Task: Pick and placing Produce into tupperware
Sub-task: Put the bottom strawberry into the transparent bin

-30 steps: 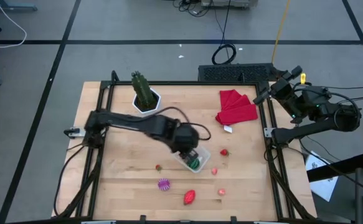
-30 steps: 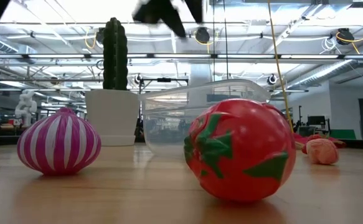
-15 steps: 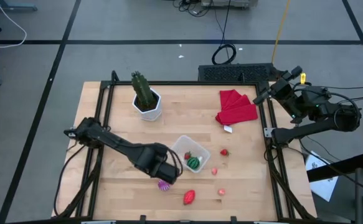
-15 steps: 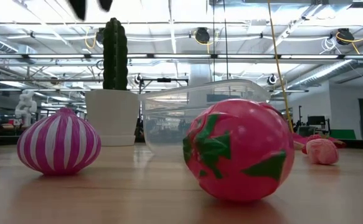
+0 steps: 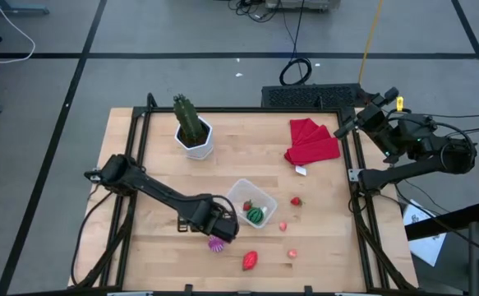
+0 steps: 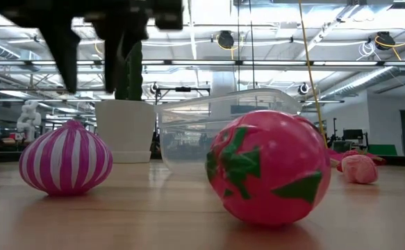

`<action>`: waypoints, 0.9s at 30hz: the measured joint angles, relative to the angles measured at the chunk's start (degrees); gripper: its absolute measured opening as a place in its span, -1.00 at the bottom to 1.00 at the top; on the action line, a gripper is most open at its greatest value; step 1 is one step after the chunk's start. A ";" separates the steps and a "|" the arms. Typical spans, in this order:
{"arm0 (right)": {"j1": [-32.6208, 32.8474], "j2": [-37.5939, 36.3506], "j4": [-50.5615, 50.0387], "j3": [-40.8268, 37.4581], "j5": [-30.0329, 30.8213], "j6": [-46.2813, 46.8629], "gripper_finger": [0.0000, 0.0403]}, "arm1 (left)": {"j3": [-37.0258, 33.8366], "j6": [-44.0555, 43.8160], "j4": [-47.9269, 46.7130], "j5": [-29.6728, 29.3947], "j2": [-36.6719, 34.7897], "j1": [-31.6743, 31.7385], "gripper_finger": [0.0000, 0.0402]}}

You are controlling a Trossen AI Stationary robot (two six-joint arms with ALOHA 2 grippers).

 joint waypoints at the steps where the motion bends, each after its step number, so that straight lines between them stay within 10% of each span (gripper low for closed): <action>1: -0.01 0.00 0.00 0.00 -0.02 -0.06 0.04 | -1.02 -0.56 0.91 0.18 -0.12 -0.01 -0.13; 27: -0.01 -0.02 -0.19 0.00 0.00 -0.44 0.04 | -26.61 0.63 26.21 -7.75 -17.20 -3.18 -0.13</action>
